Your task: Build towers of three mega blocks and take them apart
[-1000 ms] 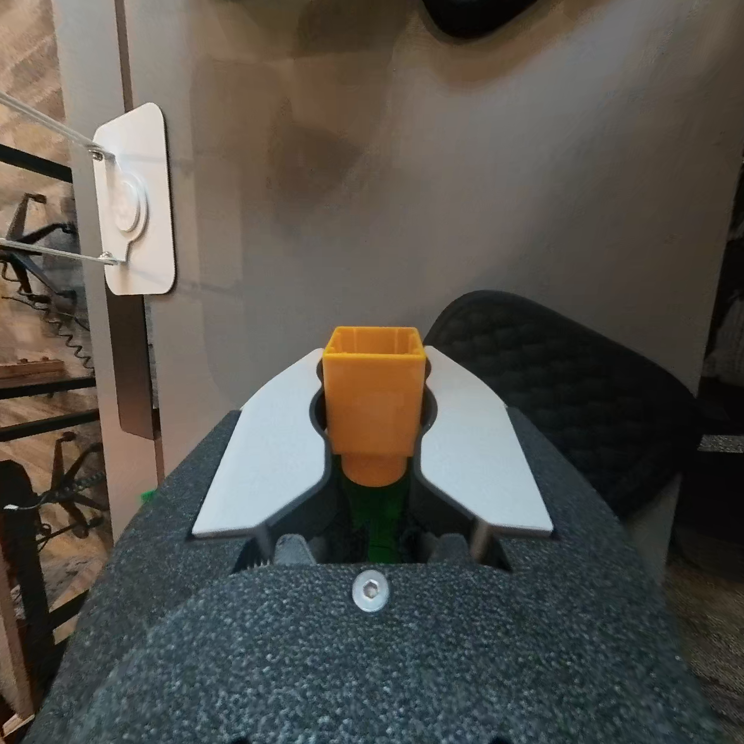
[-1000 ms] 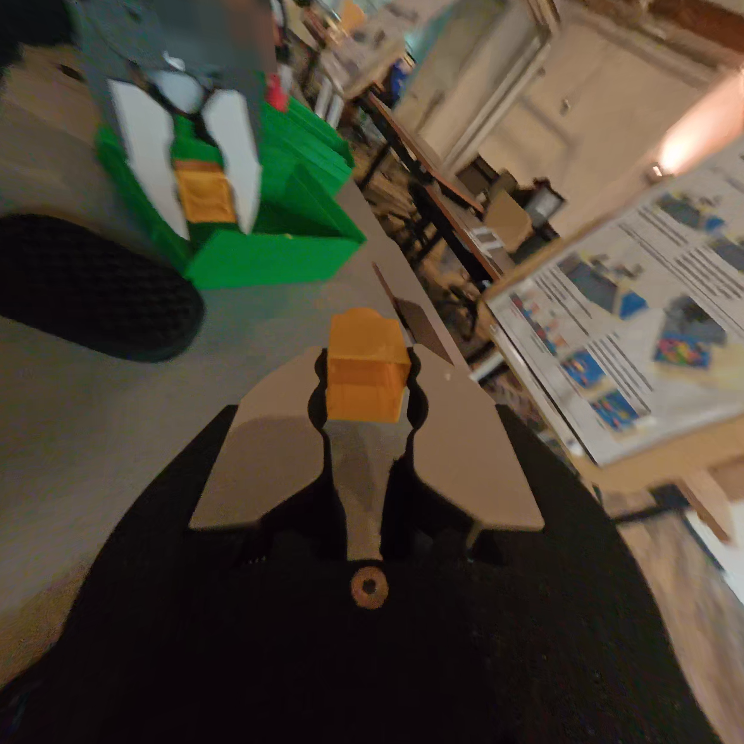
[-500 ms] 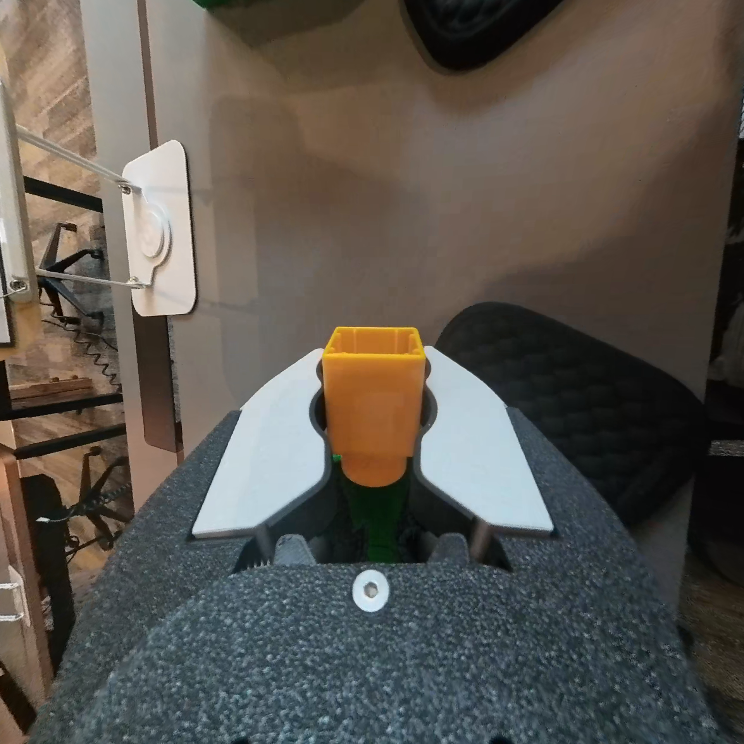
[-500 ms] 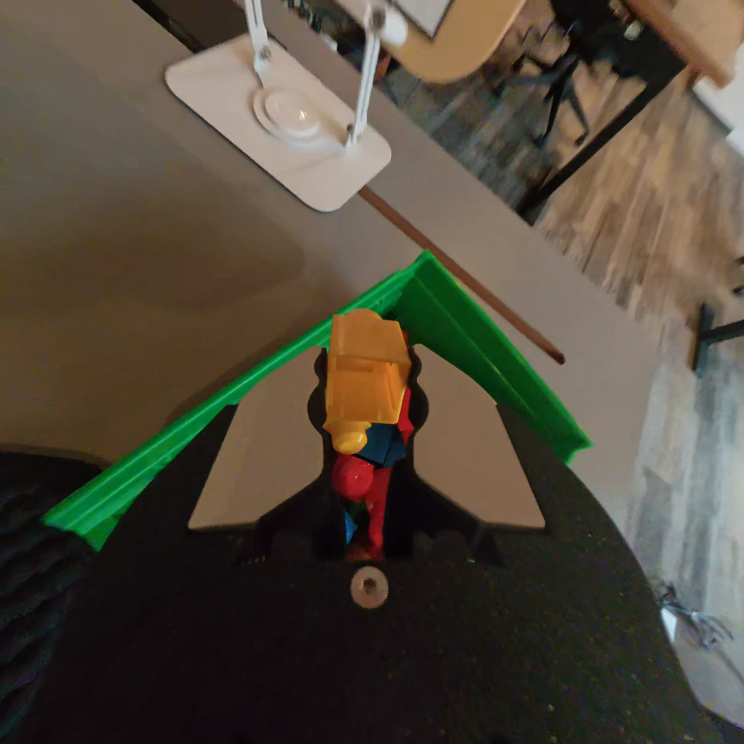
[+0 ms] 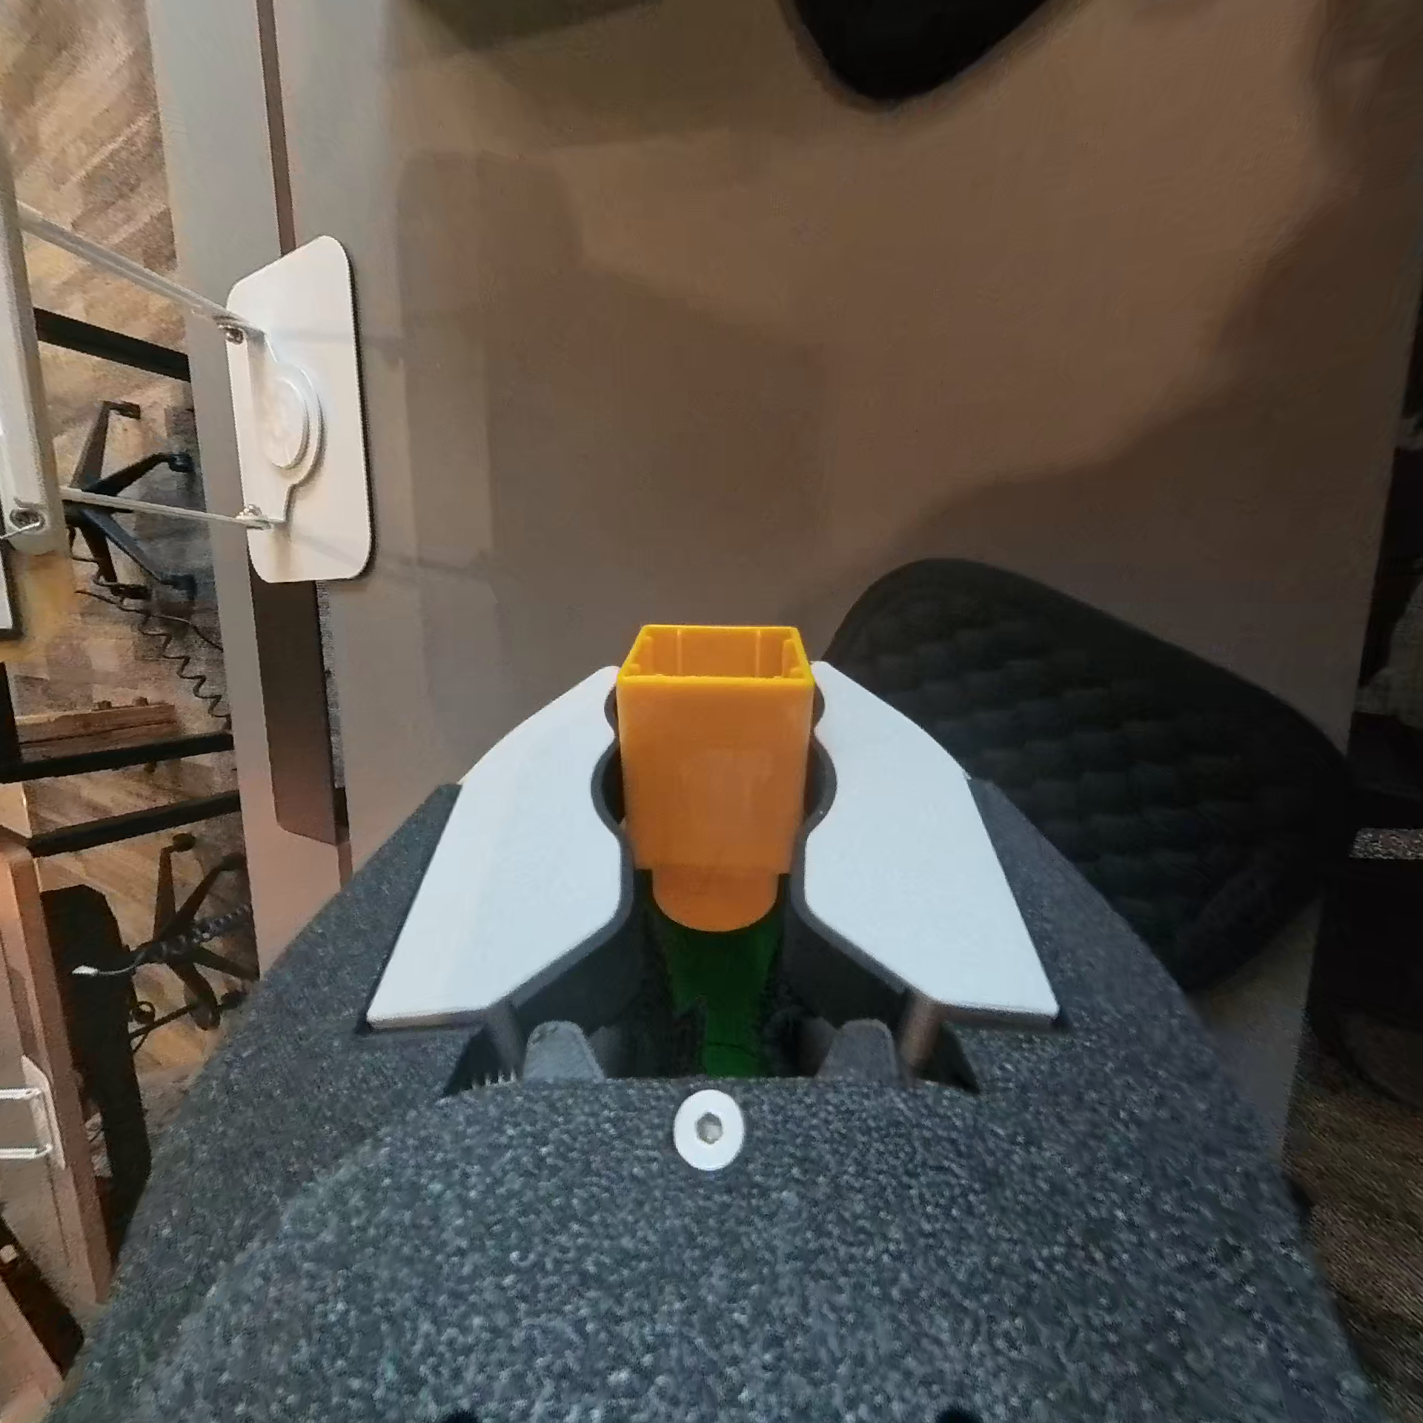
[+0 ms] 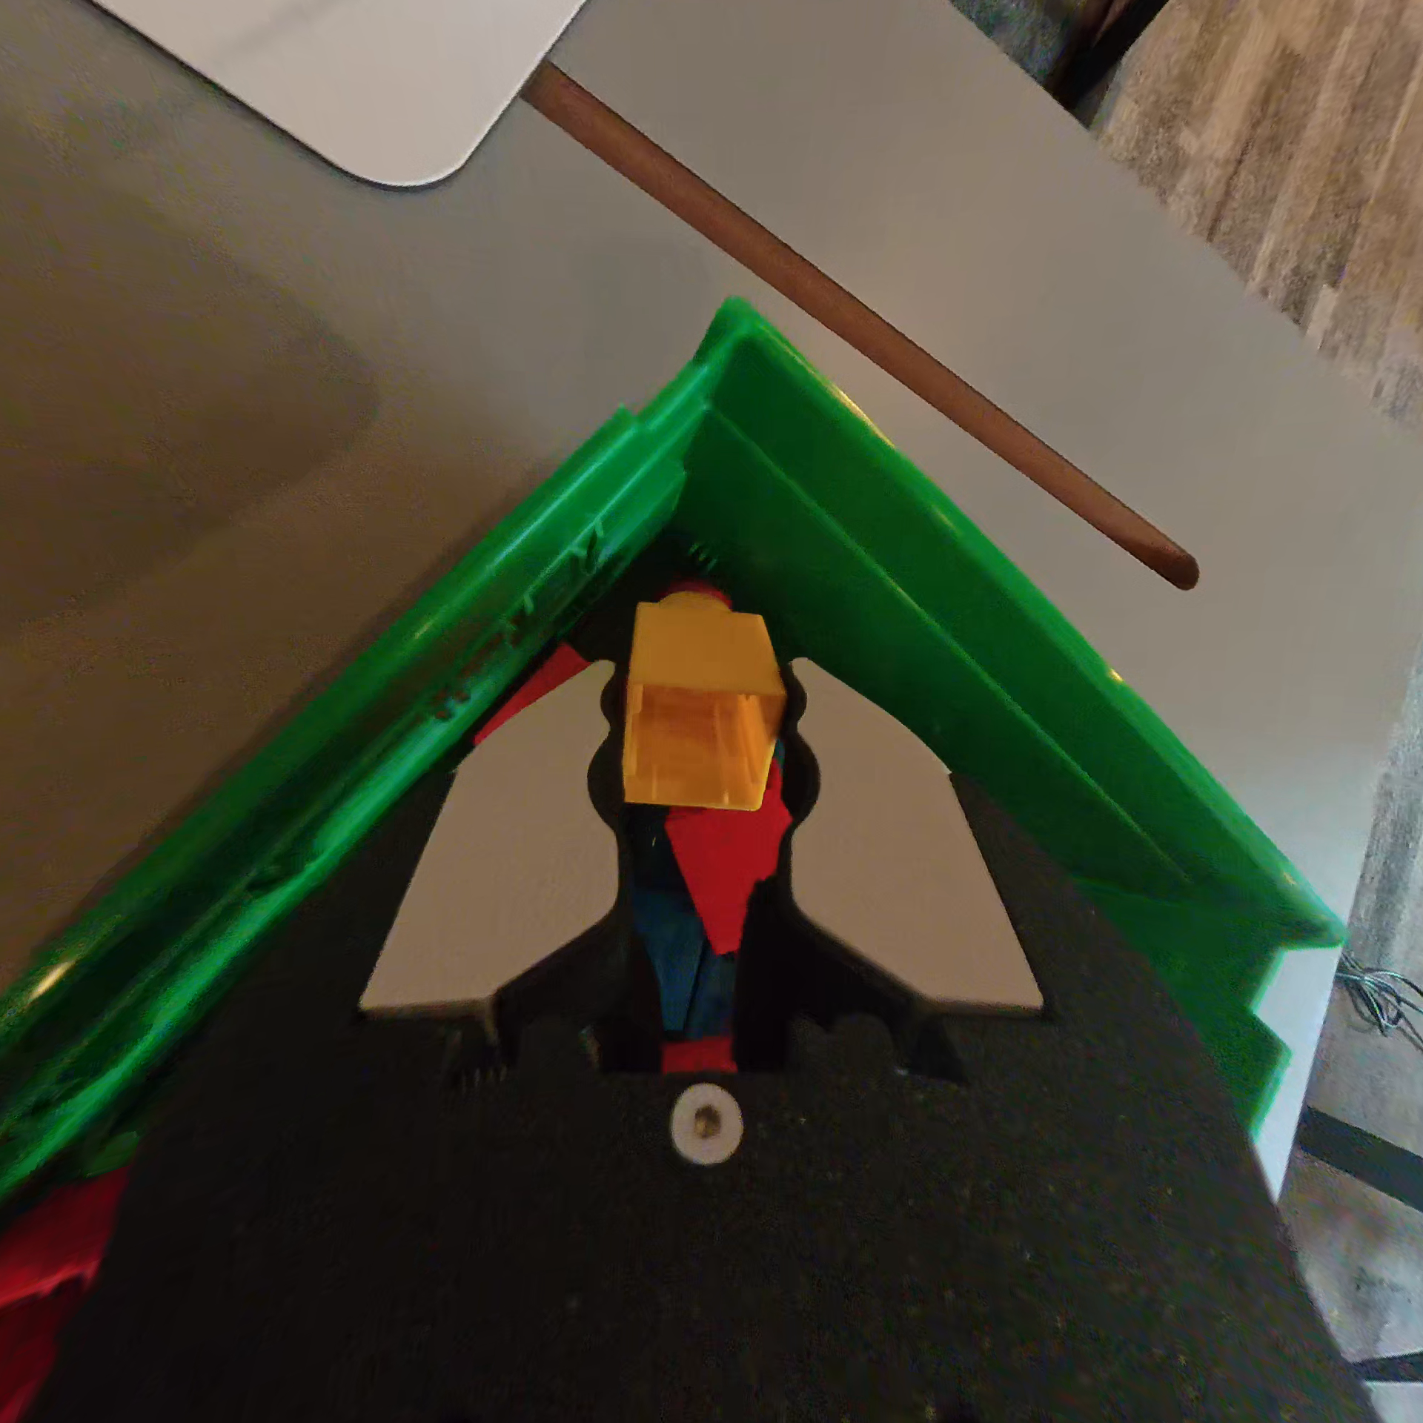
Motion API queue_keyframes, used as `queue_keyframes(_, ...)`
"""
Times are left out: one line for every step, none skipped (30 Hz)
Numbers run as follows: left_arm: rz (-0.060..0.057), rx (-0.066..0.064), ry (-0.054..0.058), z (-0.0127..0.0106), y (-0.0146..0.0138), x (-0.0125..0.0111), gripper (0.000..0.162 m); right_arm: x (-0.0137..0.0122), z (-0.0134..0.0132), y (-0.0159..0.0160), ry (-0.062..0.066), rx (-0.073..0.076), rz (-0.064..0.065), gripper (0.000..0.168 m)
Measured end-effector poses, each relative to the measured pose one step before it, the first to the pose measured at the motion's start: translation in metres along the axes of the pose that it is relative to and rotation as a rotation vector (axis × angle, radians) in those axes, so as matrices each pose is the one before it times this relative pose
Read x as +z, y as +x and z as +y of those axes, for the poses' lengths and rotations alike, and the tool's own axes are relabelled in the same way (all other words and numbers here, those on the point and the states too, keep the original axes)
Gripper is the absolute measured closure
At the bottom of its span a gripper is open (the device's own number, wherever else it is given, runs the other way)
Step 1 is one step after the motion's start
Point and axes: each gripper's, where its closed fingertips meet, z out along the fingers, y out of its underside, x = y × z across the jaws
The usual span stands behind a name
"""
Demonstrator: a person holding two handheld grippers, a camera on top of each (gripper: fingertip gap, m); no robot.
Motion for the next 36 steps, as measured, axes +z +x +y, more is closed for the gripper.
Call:
queue_keyframes(0.0003,0.0002,-0.0010,0.00047,0.00026,0.00014,0.121,0.00272,0.00054,0.00054,0.0006,0.0036,0.0058,0.130)
queue_keyframes(-0.0007,-0.0007,-0.0011,0.00053,0.00003,0.00008,0.121,0.00209,0.00043,0.00051,0.0025,0.0048,0.0062,0.130)
queue_keyframes(-0.0002,-0.0020,-0.0011,0.00053,0.00010,0.00013,0.121,0.00135,-0.00036,0.00097,0.0095,0.0055,0.0092,0.130)
queue_keyframes(0.0003,-0.0014,-0.0003,0.00039,0.00016,0.00006,0.121,0.00080,0.00013,0.00068,0.0064,0.0061,0.0046,0.130)
queue_keyframes(0.0000,-0.0009,-0.0005,0.00048,0.00018,0.00021,0.121,0.00027,0.00073,0.00040,0.0023,0.0093,0.0021,0.130)
queue_keyframes(-0.0003,-0.0012,-0.0011,0.00055,-0.00001,0.00027,0.121,-0.00018,0.00118,0.00028,-0.0012,0.0092,-0.0004,0.130)
queue_keyframes(0.0003,-0.0012,-0.0007,0.00047,0.00011,0.00016,0.121,-0.00027,0.00173,0.00001,-0.0053,0.0057,-0.0007,0.131)
queue_keyframes(0.0000,-0.0007,0.0000,0.00028,0.00005,0.00024,0.122,-0.00030,0.00207,-0.00028,-0.0086,0.0026,-0.0016,0.131)
queue_keyframes(-0.0011,0.0002,0.0006,0.00008,-0.00017,0.00023,0.122,0.00003,0.00289,-0.00054,-0.0142,-0.0017,0.0000,0.131)
queue_keyframes(-0.0002,0.0005,0.0010,-0.00019,-0.00007,0.00023,0.122,0.00021,0.00275,-0.00075,-0.0127,-0.0051,0.0000,0.132)
queue_keyframes(-0.0002,0.0003,0.0021,-0.00037,-0.00010,0.00023,0.122,0.00027,0.00218,-0.00053,-0.0094,-0.0057,0.0021,0.132)
queue_keyframes(-0.0011,-0.0002,0.0021,-0.00049,-0.00033,-0.00001,0.122,0.00005,0.00154,-0.00006,-0.0059,-0.0042,0.0056,0.132)
queue_keyframes(0.0000,0.0007,0.0011,-0.00056,-0.00008,0.00016,0.122,-0.00032,0.00114,0.00047,-0.0055,-0.0023,0.0052,0.132)
queue_keyframes(0.0003,0.0022,0.0006,-0.00081,0.00017,0.00021,0.121,-0.00028,0.00117,0.00002,-0.0084,-0.0015,0.0023,0.132)
queue_keyframes(-0.0011,0.0020,0.0008,-0.00078,-0.00007,0.00011,0.122,-0.00053,0.00213,-0.00015,-0.0128,-0.0027,0.0008,0.131)
queue_keyframes(-0.0004,0.0016,0.0010,-0.00059,-0.00004,0.00021,0.122,0.00003,0.00183,-0.00031,-0.0166,-0.0037,0.0013,0.131)
queue_keyframes(0.0005,0.0016,0.0011,-0.00039,-0.00001,-0.00008,0.122,0.00029,0.00157,-0.00009,-0.0148,-0.0045,0.0022,0.129)
queue_keyframes(-0.0007,0.0009,0.0005,-0.00018,-0.00001,-0.00012,0.121,0.00000,0.00082,0.00018,-0.0079,-0.0037,0.0032,0.126)
queue_keyframes(-0.0012,0.0000,-0.0001,-0.00006,-0.00025,-0.00017,0.121,-0.00090,-0.00025,0.00048,0.0016,0.0002,0.0021,0.124)
queue_keyframes(-0.0015,-0.0004,0.0002,-0.00007,-0.00030,-0.00001,0.121,-0.00187,-0.00076,0.00058,0.0067,0.0033,0.0018,0.124)
queue_keyframes(-0.0021,-0.0016,0.0011,-0.00002,-0.00051,0.00011,0.121,-0.00295,-0.00101,0.00092,0.0080,0.0048,0.0048,0.123)
queue_keyframes(-0.0020,-0.0029,0.0020,0.00010,-0.00023,-0.00029,0.122,-0.00449,-0.00179,0.00159,0.0114,0.0050,0.0091,0.122)
queue_keyframes(-0.0006,-0.0032,0.0015,0.00005,0.00002,-0.00006,0.121,-0.00632,-0.00260,0.00195,0.0179,0.0061,0.0110,0.122)
queue_keyframes(-0.0004,-0.0020,0.0002,0.00031,-0.00006,0.00020,0.121,-0.00756,-0.00396,0.00171,0.0244,0.0062,0.0094,0.121)
queue_keyframes(-0.0018,-0.0014,0.0002,0.00048,-0.00029,0.00038,0.121,-0.00941,-0.00561,0.00060,0.0303,0.0064,0.0079,0.119)
queue_keyframes(-0.0006,-0.0026,0.0009,0.00033,0.00002,0.00016,0.121,-0.01114,-0.00731,-0.00106,0.0403,0.0047,0.0070,0.118)
queue_keyframes(0.0010,-0.0034,0.0030,-0.00008,0.00006,0.00014,0.121,-0.01374,-0.01147,-0.00260,0.0521,0.0006,0.0010,0.117)
queue_keyframes(0.0008,-0.0049,0.0060,-0.00049,-0.00049,0.00048,0.122,-0.01470,-0.01193,-0.00747,0.0627,-0.0081,-0.0119,0.117)
queue_keyframes(0.0011,-0.0057,0.0061,-0.00084,-0.00016,0.00063,0.121,-0.01507,-0.01432,-0.01208,0.0728,-0.0168,-0.0269,0.116)
queue_keyframes(0.0005,-0.0037,0.0049,-0.00084,-0.00028,0.00031,0.121,-0.01449,-0.01613,-0.01661,0.0789,-0.0234,-0.0402,0.116)
queue_keyframes(0.0004,-0.0027,0.0052,-0.00139,-0.00064,0.00038,0.121,-0.01311,-0.01678,-0.02089,0.0766,-0.0279,-0.0534,0.116)
queue_keyframes(0.0028,-0.0041,0.0066,-0.00192,-0.00082,0.00063,0.122,-0.01125,-0.01685,-0.02623,0.0698,-0.0355,-0.0738,0.116)
queue_keyframes(0.0040,-0.0047,0.0087,-0.00223,-0.00087,0.00095,0.121,-0.00855,-0.01662,-0.03088,0.0640,-0.0459,-0.0912,0.116)
queue_keyframes(0.0036,-0.0051,0.0096,-0.00230,-0.00097,0.00090,0.122,-0.00517,-0.01692,-0.03269,0.0626,-0.0484,-0.0919,0.116)
queue_keyframes(0.0033,-0.0050,0.0085,-0.00229,-0.00102,0.00078,0.122,-0.00141,-0.01722,-0.03261,0.0642,-0.0494,-0.0868,0.116)
queue_keyframes(0.0024,-0.0030,0.0080,-0.00217,-0.00098,0.00067,0.122,0.00225,-0.01627,-0.03165,0.0581,-0.0506,-0.0812,0.116)
